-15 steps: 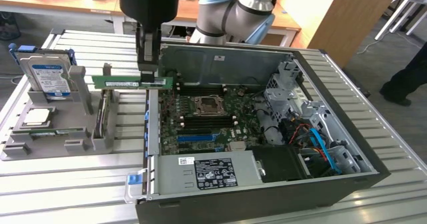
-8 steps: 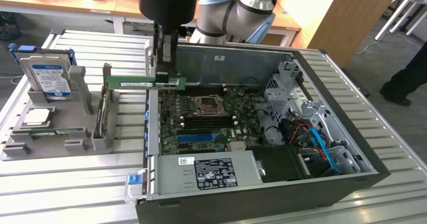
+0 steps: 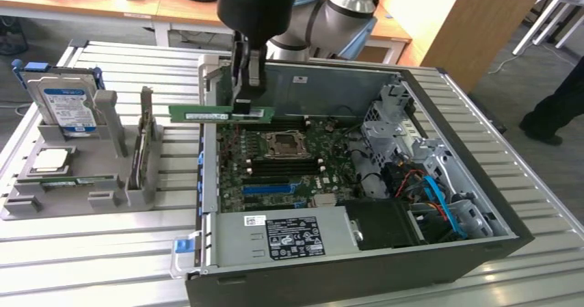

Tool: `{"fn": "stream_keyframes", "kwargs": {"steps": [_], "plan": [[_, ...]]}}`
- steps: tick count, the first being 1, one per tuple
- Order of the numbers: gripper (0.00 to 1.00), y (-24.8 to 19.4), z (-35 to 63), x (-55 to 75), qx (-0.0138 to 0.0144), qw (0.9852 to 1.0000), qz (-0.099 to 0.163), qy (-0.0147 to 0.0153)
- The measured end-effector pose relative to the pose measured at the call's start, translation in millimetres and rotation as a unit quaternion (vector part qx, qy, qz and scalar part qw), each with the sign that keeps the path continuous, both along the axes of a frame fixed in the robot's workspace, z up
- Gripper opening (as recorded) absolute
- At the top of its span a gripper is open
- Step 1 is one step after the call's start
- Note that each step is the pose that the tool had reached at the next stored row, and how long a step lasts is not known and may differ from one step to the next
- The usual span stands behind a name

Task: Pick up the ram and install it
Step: 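Pick up the ram and move it above insertion slot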

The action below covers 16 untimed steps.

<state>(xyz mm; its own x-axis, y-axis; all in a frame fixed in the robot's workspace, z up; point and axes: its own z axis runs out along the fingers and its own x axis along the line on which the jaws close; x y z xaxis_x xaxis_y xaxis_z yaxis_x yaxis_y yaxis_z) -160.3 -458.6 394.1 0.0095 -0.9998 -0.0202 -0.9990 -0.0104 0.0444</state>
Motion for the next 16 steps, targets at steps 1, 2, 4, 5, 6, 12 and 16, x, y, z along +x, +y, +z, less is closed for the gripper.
{"fn": "stream_keyframes", "kwargs": {"steps": [1,2,4,5,6,12,16], "plan": [[0.12,0.0,0.0,3.1,0.0000,1.0000,0.000,0.0000],[0.12,0.0,0.0,6.1,0.0000,1.0000,0.000,0.0000],[0.12,-0.1,0.0,12.4,0.0000,1.0000,0.000,0.0001],[0.12,-0.1,0.0,15.5,0.0000,1.0000,0.000,0.0000],[0.12,-0.1,0.0,18.2,0.0000,1.0000,0.000,0.0001],[0.12,-0.7,0.0,36.7,0.0000,1.0000,0.000,0.0000],[0.12,-1.1,0.0,49.3,0.0000,1.0000,0.000,0.0001]]}}
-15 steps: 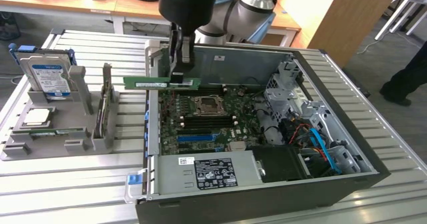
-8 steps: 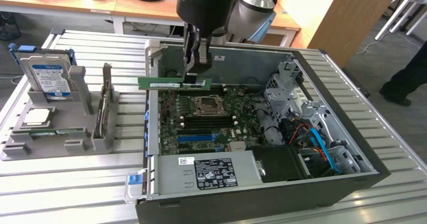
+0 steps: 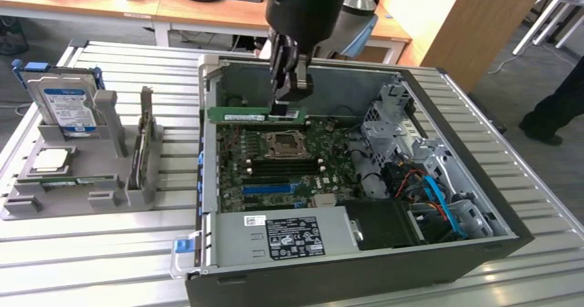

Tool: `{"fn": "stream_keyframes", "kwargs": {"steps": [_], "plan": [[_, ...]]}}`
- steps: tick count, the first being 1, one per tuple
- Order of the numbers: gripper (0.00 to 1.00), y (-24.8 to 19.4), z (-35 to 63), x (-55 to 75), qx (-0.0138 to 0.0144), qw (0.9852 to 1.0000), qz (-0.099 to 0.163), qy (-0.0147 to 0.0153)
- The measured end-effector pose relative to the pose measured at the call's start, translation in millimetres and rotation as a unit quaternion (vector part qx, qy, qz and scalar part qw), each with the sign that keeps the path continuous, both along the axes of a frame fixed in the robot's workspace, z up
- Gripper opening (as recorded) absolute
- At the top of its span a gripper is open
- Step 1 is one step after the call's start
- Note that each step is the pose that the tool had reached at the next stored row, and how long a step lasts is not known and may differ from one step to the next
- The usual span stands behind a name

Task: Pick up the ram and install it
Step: 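Pick up the ram and move it above insertion slot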

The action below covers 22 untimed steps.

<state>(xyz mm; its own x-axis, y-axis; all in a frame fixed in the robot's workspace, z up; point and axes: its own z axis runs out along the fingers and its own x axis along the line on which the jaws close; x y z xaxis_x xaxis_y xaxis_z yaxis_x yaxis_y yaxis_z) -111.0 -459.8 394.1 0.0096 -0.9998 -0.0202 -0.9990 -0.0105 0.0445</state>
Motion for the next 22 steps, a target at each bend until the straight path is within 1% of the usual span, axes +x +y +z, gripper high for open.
{"fn": "stream_keyframes", "kwargs": {"steps": [22], "plan": [[0.12,-1.9,0.0,66.8,0.0000,1.0000,0.000,0.0000]]}}
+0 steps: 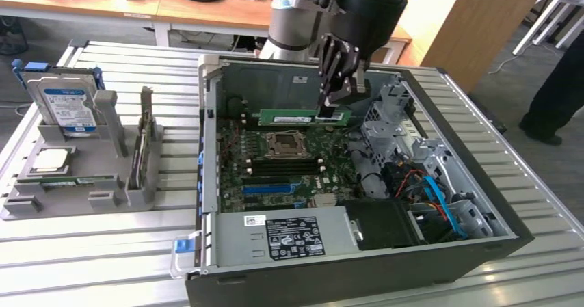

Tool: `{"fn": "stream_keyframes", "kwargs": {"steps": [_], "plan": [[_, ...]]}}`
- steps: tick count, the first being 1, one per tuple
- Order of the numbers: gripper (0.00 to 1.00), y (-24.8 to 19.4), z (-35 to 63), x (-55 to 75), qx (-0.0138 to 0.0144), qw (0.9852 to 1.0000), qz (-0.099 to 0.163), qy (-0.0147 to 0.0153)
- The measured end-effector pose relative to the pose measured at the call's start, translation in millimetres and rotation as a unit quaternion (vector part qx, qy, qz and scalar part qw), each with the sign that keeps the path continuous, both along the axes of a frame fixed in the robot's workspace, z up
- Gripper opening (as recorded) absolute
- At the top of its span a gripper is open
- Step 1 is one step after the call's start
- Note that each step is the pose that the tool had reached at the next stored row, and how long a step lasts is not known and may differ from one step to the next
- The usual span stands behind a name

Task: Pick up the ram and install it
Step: 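Pick up the ram and move it above insertion slot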

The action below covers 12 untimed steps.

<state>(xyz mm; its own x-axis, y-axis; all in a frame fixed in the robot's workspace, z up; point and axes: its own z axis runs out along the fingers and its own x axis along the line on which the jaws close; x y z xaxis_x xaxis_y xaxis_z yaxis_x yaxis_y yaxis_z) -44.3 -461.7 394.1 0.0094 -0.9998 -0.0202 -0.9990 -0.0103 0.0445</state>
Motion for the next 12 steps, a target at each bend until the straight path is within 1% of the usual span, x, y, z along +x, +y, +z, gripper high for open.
{"fn": "stream_keyframes", "kwargs": {"steps": [8,12], "plan": [[0.12,-0.4,0.0,19.9,0.0000,1.0000,0.000,0.0000],[0.12,-0.5,0.0,21.7,0.0000,1.0000,0.000,0.0000]]}}
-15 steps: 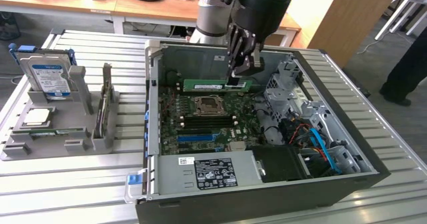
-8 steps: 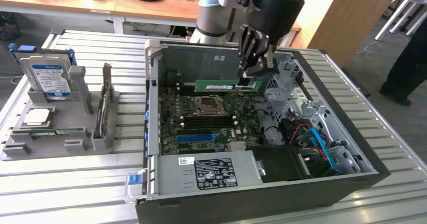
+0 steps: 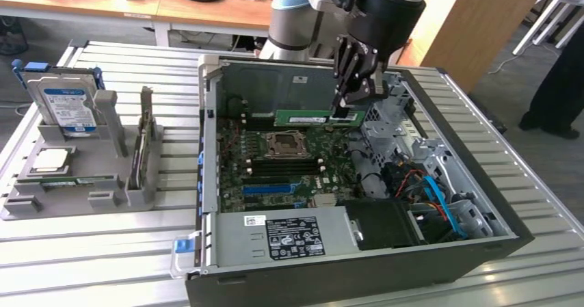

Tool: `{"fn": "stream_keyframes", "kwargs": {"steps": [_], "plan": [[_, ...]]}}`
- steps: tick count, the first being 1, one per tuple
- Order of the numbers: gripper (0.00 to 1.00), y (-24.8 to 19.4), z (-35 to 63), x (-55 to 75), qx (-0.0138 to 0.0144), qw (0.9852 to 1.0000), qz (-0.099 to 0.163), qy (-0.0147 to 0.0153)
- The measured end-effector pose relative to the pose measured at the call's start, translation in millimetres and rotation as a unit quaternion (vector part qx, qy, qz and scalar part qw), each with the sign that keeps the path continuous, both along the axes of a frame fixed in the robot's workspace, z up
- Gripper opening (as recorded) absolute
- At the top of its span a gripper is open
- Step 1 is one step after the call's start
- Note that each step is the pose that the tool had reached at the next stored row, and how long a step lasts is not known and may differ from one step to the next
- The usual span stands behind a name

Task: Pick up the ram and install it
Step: 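Pick up the ram and move it above insertion slot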

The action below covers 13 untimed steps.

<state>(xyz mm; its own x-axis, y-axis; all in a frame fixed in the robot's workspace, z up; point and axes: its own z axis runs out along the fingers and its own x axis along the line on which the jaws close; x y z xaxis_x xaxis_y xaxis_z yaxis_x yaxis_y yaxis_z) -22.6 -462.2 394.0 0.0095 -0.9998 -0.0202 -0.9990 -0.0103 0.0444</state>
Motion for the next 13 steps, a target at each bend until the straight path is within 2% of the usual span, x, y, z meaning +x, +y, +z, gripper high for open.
{"fn": "stream_keyframes", "kwargs": {"steps": [3,13], "plan": [[0.12,1.7,-0.1,0.0,0.0001,1.0000,0.000,-0.0001],[0.12,23.3,-1.4,0.0,0.0000,1.0000,-0.001,0.0000]]}}
